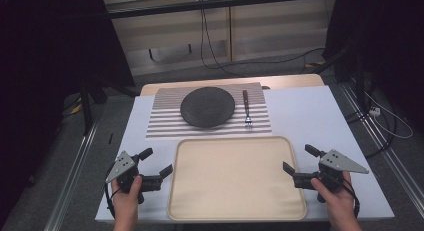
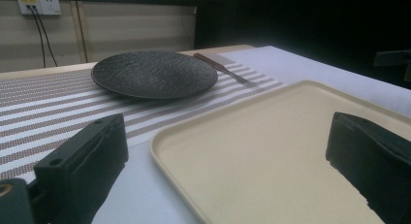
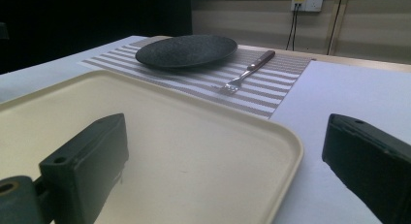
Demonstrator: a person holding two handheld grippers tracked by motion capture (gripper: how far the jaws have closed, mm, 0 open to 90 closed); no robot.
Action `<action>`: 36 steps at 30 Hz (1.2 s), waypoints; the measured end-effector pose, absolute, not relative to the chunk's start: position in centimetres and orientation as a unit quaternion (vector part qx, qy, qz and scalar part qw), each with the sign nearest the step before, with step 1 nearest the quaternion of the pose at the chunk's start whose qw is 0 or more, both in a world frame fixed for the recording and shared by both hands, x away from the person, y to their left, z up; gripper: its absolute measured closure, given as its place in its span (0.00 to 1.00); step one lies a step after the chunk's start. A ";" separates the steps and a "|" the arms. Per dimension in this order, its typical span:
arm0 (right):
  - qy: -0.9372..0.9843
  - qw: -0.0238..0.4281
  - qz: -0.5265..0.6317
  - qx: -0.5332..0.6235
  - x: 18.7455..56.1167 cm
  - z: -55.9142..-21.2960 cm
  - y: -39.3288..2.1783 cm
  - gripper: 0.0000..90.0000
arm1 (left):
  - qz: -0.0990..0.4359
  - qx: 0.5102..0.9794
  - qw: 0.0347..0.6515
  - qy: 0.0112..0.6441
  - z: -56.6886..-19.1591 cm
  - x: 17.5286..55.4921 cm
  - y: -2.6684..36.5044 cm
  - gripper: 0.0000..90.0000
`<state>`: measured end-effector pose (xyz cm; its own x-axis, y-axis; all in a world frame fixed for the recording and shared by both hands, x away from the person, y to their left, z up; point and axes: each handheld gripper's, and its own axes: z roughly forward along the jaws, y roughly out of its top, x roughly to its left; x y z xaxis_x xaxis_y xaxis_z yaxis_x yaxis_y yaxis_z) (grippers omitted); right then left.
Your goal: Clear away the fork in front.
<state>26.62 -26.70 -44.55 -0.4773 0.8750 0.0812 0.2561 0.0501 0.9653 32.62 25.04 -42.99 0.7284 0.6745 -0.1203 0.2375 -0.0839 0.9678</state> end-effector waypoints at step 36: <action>0.699 0.286 0.490 0.436 36.7 -41.8 -25.0 0.03 | 0.173 0.733 0.586 0.301 -43.2 32.7 24.7 0.02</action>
<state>36.73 -25.03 -41.84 -0.4569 0.8891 0.0273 0.3287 0.1402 0.9340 32.75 24.68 -43.21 0.7594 0.6431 -0.0985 0.2376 -0.1332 0.9622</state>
